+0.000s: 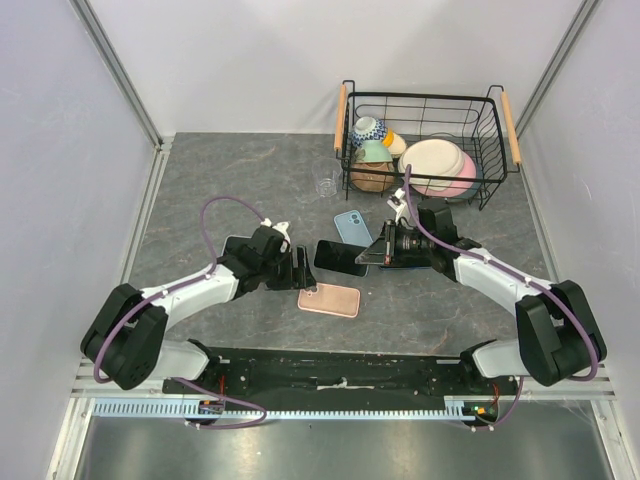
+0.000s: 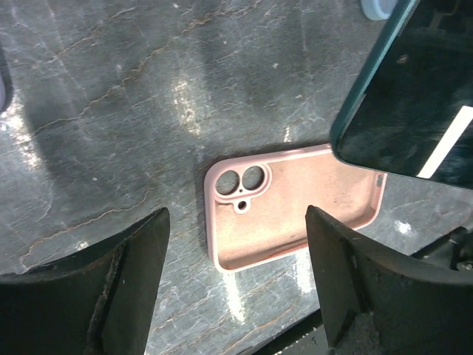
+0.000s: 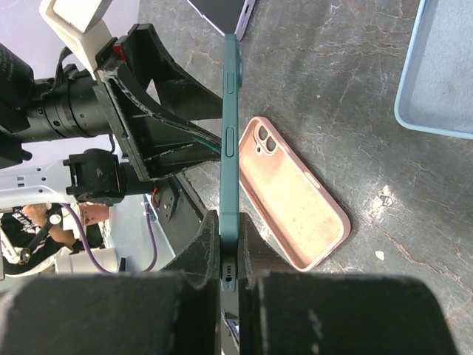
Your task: Put the phone into the phone case
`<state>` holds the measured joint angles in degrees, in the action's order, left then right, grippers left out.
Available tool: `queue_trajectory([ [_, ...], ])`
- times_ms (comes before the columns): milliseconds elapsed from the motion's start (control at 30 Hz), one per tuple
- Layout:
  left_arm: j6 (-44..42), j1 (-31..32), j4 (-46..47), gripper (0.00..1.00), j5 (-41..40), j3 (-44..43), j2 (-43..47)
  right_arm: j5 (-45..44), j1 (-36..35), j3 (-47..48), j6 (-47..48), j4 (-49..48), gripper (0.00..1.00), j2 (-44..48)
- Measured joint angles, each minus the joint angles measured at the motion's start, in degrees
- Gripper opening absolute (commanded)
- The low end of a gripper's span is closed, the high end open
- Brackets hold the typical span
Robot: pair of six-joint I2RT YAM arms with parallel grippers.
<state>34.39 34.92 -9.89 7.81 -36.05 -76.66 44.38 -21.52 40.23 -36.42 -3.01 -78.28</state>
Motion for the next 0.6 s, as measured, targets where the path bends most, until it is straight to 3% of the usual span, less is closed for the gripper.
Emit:
queue_trajectory([
  [233, -0.11, -5.11, 3.72, 0.81, 7.08, 0.04, -0.20, 0.31, 0.00, 0.00, 0.07, 0.00, 0.00, -0.50],
  [600, 2.19, -25.77, 16.11, 0.81, 25.92, 10.21, 6.32, 1.27, 0.00, 0.00, 0.20, -0.13, 0.00, -2.38],
])
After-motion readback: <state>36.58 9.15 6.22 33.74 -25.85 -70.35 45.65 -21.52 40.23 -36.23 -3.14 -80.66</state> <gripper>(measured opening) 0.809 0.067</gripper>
